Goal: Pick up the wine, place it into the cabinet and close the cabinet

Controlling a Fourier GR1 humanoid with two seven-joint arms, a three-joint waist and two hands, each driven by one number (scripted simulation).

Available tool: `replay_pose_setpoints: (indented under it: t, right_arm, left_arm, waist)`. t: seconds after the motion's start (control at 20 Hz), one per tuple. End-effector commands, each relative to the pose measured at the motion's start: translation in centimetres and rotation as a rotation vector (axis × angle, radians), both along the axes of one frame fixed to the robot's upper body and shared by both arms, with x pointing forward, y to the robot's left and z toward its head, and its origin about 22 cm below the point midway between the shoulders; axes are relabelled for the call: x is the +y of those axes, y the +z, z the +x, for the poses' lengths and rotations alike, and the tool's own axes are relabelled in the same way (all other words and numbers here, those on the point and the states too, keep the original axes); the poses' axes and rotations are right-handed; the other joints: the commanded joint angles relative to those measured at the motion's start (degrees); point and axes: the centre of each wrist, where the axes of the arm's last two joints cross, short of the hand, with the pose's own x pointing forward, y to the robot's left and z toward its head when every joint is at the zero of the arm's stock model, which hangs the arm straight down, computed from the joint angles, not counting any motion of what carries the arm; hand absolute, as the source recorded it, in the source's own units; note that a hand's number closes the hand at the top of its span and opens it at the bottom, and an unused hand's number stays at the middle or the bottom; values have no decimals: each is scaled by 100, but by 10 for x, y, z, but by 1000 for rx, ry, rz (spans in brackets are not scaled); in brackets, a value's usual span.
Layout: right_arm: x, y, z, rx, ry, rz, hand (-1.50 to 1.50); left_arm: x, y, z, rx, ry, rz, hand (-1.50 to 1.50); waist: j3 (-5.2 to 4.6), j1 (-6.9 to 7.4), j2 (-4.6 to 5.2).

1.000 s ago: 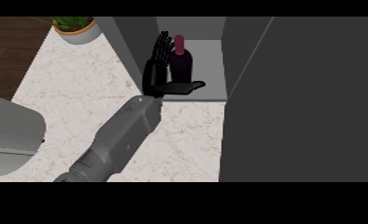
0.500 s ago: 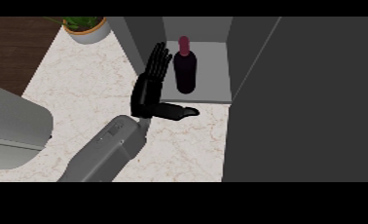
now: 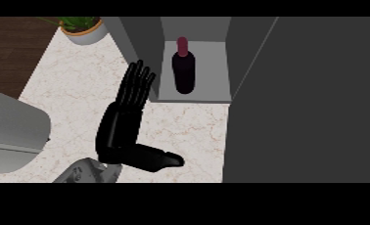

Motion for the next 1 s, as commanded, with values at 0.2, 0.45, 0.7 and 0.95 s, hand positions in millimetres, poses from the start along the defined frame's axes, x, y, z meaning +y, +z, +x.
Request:
replay_pose_setpoints:
  t: [0.2,0.45,0.7,0.95]
  right_arm:
    - [-12,17,-5,-5,142,-197,150]
    - [12,20,-14,43,346,-279,150]
    - [15,14,-28,141,449,-235,150]
    - [52,18,-42,125,516,-135,150]
  left_arm:
    - [20,30,-47,-28,68,-9,-150]
    - [48,22,-73,-16,143,26,-150]
    - [103,35,-85,-29,204,39,-150]
    - [115,47,-111,-44,227,17,-150]
  waist:
    - [0,-61,15]
    - [-6,-30,19]
    - [-9,5,17]
    - [-10,6,8]
